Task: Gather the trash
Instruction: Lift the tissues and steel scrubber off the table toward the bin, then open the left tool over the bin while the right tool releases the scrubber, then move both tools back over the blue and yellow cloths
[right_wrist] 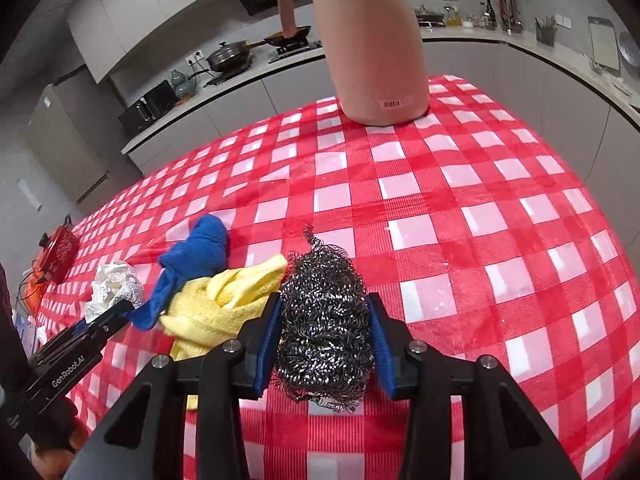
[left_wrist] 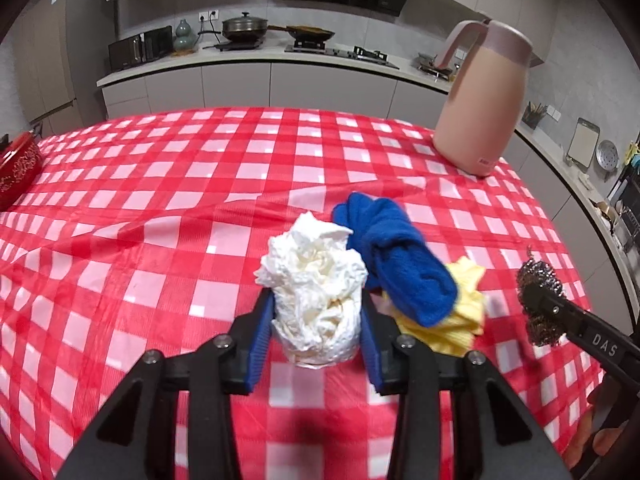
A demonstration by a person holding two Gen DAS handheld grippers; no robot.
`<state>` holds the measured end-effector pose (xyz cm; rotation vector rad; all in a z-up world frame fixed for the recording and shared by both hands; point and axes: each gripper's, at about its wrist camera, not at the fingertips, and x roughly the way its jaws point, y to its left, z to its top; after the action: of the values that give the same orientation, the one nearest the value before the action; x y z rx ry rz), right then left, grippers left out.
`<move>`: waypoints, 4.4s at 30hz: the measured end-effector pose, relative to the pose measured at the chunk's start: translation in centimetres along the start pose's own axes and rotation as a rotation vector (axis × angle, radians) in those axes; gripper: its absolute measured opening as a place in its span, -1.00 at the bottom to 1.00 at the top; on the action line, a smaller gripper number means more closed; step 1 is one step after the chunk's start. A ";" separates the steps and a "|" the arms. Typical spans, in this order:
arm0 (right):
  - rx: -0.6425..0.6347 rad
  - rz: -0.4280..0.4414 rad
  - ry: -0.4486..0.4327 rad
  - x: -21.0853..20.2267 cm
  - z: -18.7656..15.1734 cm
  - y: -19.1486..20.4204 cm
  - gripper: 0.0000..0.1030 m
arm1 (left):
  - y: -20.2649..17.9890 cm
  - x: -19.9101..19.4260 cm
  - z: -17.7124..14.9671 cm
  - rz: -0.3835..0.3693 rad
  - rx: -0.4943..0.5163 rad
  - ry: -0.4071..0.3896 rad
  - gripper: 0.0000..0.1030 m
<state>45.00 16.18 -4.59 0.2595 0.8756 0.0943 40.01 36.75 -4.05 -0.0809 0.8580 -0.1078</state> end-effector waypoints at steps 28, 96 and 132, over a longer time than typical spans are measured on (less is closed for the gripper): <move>0.046 -0.036 -0.069 -13.0 -6.1 -13.6 -0.15 | -16.9 -6.2 -7.5 -0.156 0.118 -0.022 -0.19; 0.157 -0.175 -0.101 -24.3 -7.4 -42.4 0.21 | -44.5 -7.9 -11.2 -0.281 0.239 0.051 0.33; -0.128 0.122 -0.060 -10.6 -3.4 -5.2 0.22 | -10.1 -7.4 -4.9 0.094 -0.021 -0.005 0.34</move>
<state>35.51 9.77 -0.09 0.1944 0.7906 0.2542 30.82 27.57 -0.56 -0.0603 0.8568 -0.0103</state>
